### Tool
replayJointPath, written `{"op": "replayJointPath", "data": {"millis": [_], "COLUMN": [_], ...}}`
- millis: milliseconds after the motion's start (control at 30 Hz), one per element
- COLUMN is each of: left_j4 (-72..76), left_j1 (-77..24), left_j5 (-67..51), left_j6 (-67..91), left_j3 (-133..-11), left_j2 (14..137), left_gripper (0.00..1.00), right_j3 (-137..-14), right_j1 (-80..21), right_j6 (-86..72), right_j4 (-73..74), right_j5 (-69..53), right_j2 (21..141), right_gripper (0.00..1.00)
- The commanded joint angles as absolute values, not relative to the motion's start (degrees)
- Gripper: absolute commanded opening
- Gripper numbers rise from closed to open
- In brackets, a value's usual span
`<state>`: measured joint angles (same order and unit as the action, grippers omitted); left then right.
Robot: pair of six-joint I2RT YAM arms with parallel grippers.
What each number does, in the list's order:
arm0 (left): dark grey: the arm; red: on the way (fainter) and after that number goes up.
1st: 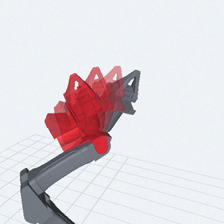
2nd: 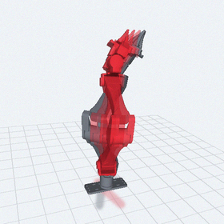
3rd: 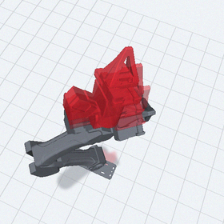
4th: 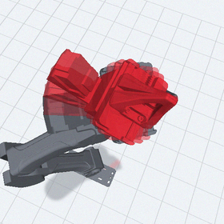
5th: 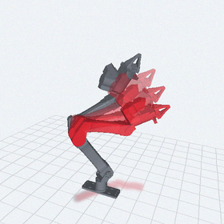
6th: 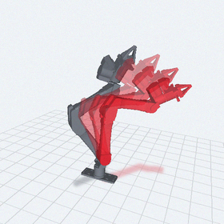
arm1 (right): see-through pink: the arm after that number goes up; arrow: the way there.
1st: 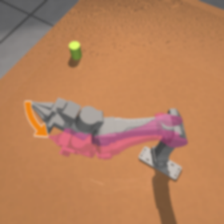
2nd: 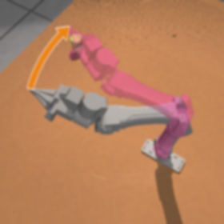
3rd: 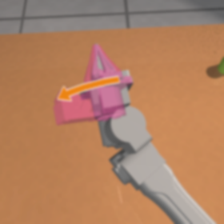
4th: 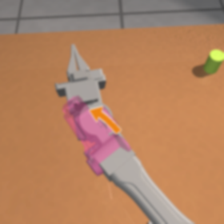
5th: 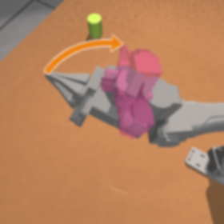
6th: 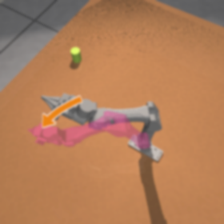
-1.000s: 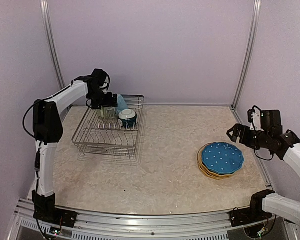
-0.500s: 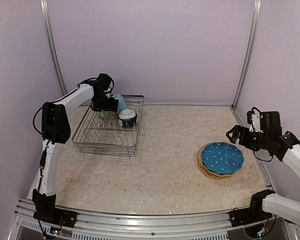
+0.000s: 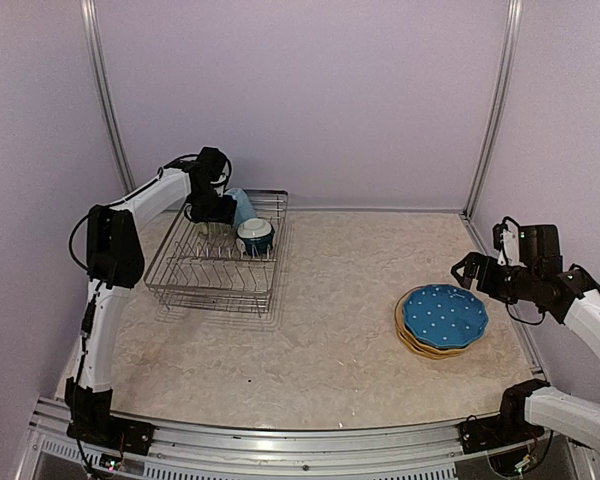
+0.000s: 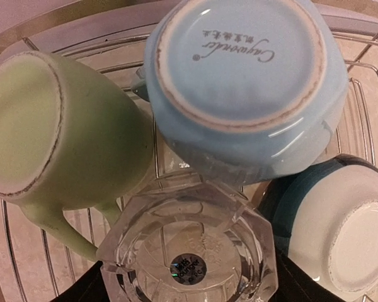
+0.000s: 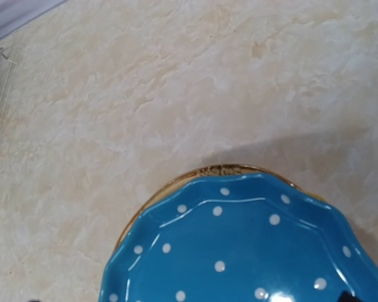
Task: Unload the mixed dishes from the dish rack
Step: Grab the cup from the dish rack.
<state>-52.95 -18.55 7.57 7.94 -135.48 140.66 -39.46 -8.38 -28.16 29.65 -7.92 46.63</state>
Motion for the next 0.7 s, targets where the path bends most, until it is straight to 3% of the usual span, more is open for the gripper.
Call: {"op": "replayJointPath", "data": {"millis": [0, 133, 367, 667], "left_j4": [-51.8, -51.8, -51.9, -52.6], "left_j1": [-19.2, -19.1, -19.2, -19.8], "left_j5": [9.1, 9.5, 8.4, 8.2], "left_j6": [6.6, 6.0, 5.4, 5.4], "left_j3": [-137.6, -138.2, -138.9, -136.1], "left_j2": [142.8, 143.4, 143.1, 138.3], "left_gripper": [0.79, 0.8, 0.61, 0.45], "right_j3": [-38.6, -38.4, -38.7, -38.8], "right_j1": [-9.1, -9.0, -9.0, -9.0], "right_j6": [-28.7, -28.8, -29.0, -29.7], "right_j4": [28.8, 28.9, 28.7, 27.0], "right_j5": [-8.3, -8.4, -8.9, -9.9], "right_j2": [46.4, 46.5, 46.9, 48.1], "right_gripper": [1.0, 1.0, 1.0, 1.0]}}
